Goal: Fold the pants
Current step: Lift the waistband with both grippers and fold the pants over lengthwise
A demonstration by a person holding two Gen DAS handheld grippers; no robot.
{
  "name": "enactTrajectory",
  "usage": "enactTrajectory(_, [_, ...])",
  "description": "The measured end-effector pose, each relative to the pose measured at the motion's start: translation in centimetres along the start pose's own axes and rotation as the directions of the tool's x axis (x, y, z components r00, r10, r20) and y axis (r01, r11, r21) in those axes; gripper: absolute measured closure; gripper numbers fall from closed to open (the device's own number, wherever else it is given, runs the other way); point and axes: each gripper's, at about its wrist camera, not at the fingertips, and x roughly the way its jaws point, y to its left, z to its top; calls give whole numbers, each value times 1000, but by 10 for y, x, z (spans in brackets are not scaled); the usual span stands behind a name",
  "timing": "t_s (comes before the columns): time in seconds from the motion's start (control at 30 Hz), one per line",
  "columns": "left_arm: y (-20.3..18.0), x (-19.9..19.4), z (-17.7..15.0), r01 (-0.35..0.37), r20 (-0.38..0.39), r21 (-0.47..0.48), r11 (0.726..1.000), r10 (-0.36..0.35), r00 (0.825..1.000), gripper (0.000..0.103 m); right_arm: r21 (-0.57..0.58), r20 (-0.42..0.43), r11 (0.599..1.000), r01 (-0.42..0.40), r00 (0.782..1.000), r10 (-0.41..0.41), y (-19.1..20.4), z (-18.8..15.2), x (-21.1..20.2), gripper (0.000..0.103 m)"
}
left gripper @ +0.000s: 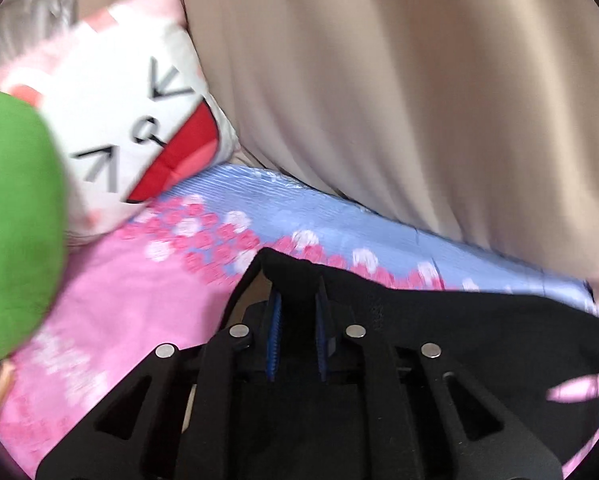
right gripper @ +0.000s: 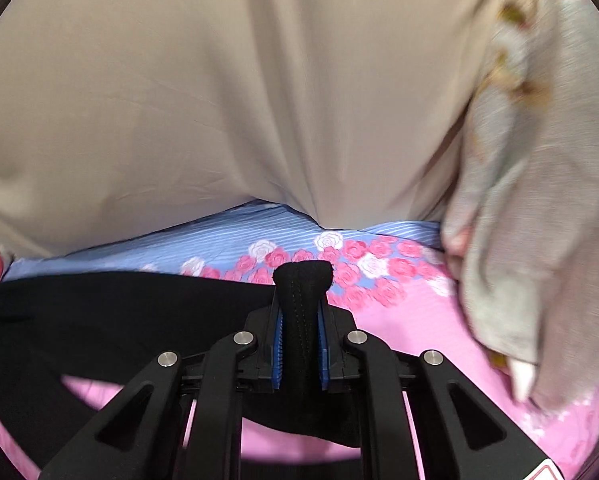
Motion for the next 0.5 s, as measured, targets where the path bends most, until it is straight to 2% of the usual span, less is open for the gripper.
enactTrajectory(0.13, [15,-46,-44,-38,-16,31,999,38,999,89,-15,24,1000,-7,1000,7,-15,-33,-50,91])
enactTrajectory(0.27, [37,-42,-94,-115,-90,51,992,119,989,89,-18,-51,1000,25,998,-26,-29,-91,-68,90])
enactTrajectory(0.33, [48,-31,-120,-115,-152,27,993,118,981,84,-22,-107,999,48,993,-50,-36,-119,-65,86])
enactTrajectory(0.4, [54,-25,-140,-120,-194,-8,993,116,974,81,-23,-142,996,81,986,-83,-44,-139,-65,73])
enactTrajectory(0.43, [58,-26,-152,-138,-198,-38,990,128,972,72,-20,-151,993,120,981,-122,-47,-149,-66,70])
enactTrajectory(0.47, [60,-28,-157,-148,-196,-65,987,133,972,55,-10,-147,990,143,979,-143,-51,-157,-71,59])
enactTrajectory(0.5, [63,-32,-162,-151,-189,-102,983,130,973,43,6,-136,987,160,978,-158,-53,-161,-80,52])
